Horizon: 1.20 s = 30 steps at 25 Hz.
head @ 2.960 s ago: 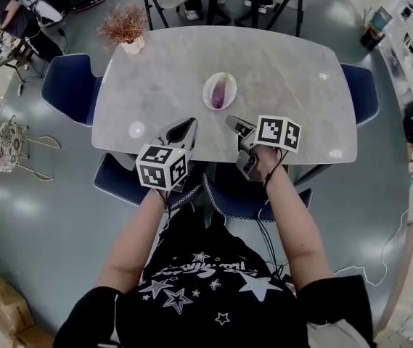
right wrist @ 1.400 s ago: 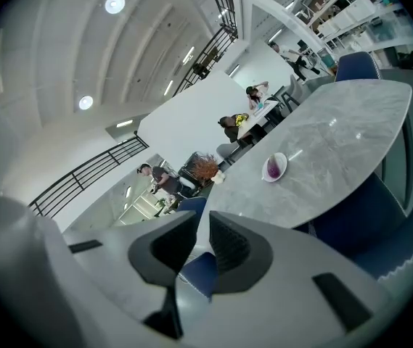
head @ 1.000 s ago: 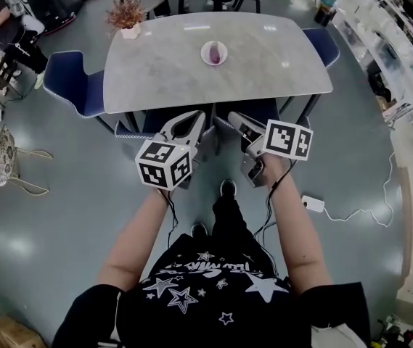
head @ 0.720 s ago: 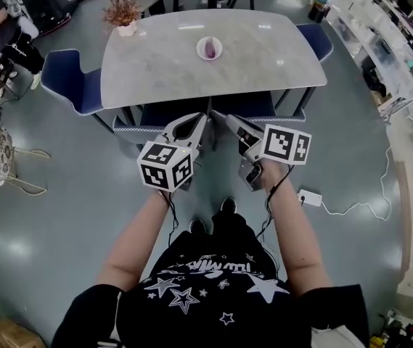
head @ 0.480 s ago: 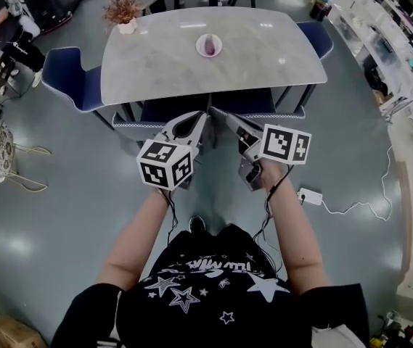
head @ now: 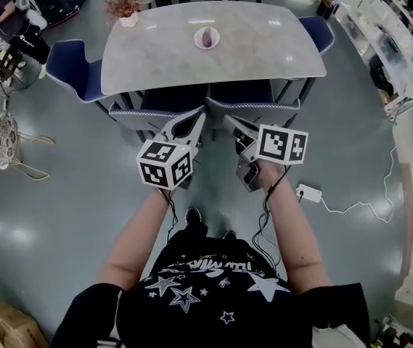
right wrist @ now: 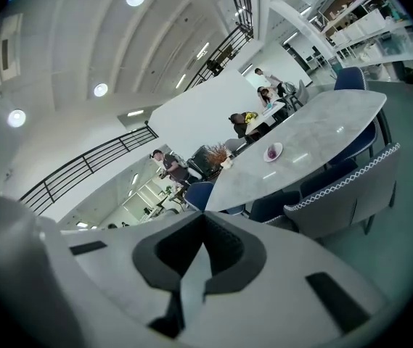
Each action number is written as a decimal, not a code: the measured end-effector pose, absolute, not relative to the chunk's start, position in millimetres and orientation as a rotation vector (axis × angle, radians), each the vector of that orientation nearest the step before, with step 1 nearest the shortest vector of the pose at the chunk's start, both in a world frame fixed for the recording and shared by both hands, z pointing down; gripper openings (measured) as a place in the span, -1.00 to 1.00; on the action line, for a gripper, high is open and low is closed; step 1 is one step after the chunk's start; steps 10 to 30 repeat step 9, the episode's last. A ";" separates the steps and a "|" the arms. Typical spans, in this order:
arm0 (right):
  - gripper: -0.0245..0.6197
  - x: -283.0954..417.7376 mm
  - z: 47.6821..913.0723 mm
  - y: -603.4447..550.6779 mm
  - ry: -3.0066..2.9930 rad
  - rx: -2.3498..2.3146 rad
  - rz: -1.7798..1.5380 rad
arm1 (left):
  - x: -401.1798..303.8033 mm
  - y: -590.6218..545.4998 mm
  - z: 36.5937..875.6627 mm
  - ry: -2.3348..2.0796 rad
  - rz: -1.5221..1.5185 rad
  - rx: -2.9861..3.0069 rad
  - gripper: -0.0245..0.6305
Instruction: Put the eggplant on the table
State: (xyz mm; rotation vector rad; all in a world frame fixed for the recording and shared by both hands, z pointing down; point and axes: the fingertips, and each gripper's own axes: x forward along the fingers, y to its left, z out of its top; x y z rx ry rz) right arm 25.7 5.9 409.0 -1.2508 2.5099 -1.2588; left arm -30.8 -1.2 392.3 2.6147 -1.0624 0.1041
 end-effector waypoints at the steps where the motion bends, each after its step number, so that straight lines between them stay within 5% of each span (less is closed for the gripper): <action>1: -0.90 28.4 408.8 11.1 2.514 -1.245 -1.260 | -27.1 4.3 392.3 -1.065 0.105 2.614 -0.90; 30: -0.90 48.0 400.6 51.3 2.559 -1.207 -1.237 | -6.1 44.8 388.2 -1.105 0.097 2.605 -0.90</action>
